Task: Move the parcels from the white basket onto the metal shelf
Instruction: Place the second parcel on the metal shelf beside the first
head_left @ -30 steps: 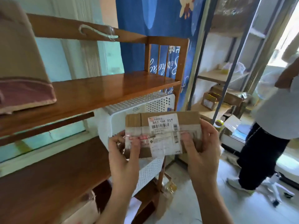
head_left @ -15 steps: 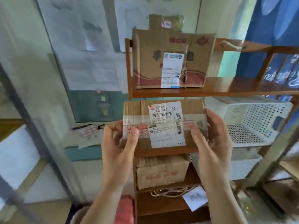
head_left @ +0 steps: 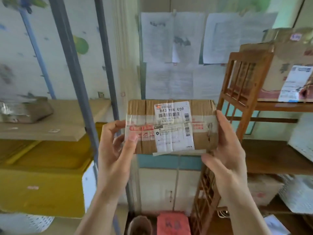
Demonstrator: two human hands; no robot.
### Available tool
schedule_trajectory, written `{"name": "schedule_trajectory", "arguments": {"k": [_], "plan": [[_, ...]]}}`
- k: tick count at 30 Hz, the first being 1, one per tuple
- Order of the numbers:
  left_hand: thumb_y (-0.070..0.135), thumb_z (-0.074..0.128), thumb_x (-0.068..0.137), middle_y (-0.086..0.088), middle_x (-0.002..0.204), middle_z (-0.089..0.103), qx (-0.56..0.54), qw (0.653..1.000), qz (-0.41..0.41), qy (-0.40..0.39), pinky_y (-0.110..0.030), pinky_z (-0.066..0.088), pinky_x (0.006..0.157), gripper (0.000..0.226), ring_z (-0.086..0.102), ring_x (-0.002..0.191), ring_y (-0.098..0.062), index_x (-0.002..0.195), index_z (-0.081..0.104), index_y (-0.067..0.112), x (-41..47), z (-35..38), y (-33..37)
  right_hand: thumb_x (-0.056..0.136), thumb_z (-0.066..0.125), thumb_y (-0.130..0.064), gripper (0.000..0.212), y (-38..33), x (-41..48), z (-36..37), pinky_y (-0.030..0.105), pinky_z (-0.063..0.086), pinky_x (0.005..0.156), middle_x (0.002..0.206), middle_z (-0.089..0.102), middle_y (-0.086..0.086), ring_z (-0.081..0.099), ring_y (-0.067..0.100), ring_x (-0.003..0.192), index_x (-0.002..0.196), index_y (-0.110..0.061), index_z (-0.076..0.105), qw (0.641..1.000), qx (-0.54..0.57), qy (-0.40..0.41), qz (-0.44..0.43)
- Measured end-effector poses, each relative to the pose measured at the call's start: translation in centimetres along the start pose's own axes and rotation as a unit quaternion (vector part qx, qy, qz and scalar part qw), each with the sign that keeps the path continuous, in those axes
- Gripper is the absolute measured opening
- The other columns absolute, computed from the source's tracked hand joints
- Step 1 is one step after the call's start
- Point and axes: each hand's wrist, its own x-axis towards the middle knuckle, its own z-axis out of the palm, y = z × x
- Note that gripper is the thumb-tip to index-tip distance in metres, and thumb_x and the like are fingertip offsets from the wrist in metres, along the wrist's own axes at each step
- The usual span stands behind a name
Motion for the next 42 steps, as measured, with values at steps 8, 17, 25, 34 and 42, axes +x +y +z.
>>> {"name": "schedule_trajectory", "arguments": {"k": [8, 17, 25, 34, 42], "plan": [[0.033, 0.042, 0.102, 0.004, 0.078, 0.069, 0.008, 0.999, -0.016, -0.05, -0.03, 0.036, 0.047, 0.025, 0.049, 0.057, -0.014, 0.109, 0.064, 0.022, 1.4, -9.0, 1.8, 0.071, 0.077, -0.063, 0.051, -2.3, 1.0, 6.6, 0.021, 0.058, 0.078, 0.104, 0.076, -0.006, 0.071, 0.009, 0.097, 0.109, -0.031, 0.067, 0.997, -0.013, 0.07, 0.02], [0.031, 0.046, 0.1, 0.012, 0.063, 0.065, 0.093, 0.99, -0.033, 0.101, -0.025, 0.031, 0.046, 0.03, 0.042, 0.055, -0.013, 0.092, 0.075, 0.034, -0.2, -17.8, 3.6, 0.079, 0.067, -0.014, 0.022, 1.6, -1.2, 16.1, 0.013, 0.052, 0.066, 0.096, 0.069, 0.005, 0.062, 0.009, 0.083, 0.101, -0.019, 0.064, 0.997, 0.06, 0.007, 0.049], [0.027, 0.043, 0.103, 0.008, 0.088, 0.079, 0.151, 0.966, 0.002, 0.21, -0.024, 0.055, 0.061, 0.03, 0.07, 0.082, -0.009, 0.1, 0.072, 0.024, 3.2, -27.1, 2.1, 0.063, 0.075, -0.049, 0.056, 4.3, -1.5, 27.2, 0.023, 0.056, 0.066, 0.109, 0.073, -0.005, 0.069, 0.013, 0.09, 0.113, -0.026, 0.061, 0.995, 0.021, -0.004, 0.101], [0.02, 0.066, 0.096, 0.008, 0.102, 0.075, 0.217, 0.976, -0.001, 0.0, -0.017, 0.059, 0.072, 0.043, 0.073, 0.098, -0.009, 0.137, 0.055, 0.025, 17.2, -37.6, -1.1, 0.089, 0.068, -0.041, 0.048, 6.1, 6.1, 40.1, 0.02, 0.055, 0.076, 0.112, 0.063, -0.031, 0.061, -0.001, 0.105, 0.131, -0.028, 0.048, 0.98, -0.182, 0.06, -0.048], [0.033, 0.071, 0.089, 0.014, 0.125, 0.071, 0.522, 0.83, 0.084, -0.176, -0.035, 0.021, 0.096, 0.047, 0.046, 0.133, -0.017, 0.136, 0.062, 0.034, 29.3, -39.3, -5.2, 0.094, 0.062, -0.026, 0.052, 5.1, 11.9, 46.4, 0.011, 0.031, 0.082, 0.139, 0.051, 0.014, 0.044, 0.03, 0.117, 0.144, -0.026, 0.049, 0.827, -0.54, 0.051, -0.15]]}}
